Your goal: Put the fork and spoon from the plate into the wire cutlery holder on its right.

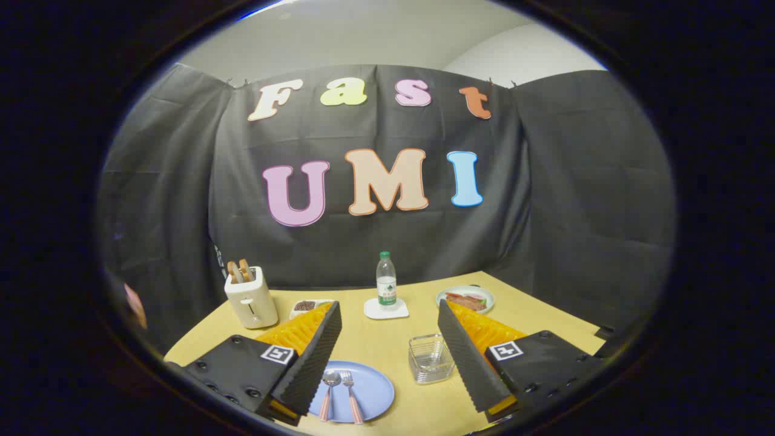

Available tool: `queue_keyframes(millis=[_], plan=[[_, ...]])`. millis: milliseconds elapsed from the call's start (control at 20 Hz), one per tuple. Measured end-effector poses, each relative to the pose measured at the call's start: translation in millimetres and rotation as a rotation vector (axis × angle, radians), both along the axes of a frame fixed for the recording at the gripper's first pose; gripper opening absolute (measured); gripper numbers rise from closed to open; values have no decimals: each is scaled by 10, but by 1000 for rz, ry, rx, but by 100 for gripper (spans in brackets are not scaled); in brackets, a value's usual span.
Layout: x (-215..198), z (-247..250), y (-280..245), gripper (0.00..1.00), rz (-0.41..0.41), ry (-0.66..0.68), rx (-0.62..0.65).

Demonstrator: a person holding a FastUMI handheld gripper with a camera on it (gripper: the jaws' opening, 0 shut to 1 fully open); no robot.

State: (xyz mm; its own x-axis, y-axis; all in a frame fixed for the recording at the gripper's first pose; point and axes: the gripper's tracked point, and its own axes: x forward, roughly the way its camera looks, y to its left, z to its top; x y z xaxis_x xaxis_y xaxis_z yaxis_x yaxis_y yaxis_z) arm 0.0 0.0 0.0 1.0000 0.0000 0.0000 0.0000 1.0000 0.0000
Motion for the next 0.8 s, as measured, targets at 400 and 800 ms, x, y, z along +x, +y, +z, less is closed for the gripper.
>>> queue_keyframes(millis=[400,800], plan=[[115,-154,145,100,12,35,18],[33,-178,145,100,-2,40,7]])
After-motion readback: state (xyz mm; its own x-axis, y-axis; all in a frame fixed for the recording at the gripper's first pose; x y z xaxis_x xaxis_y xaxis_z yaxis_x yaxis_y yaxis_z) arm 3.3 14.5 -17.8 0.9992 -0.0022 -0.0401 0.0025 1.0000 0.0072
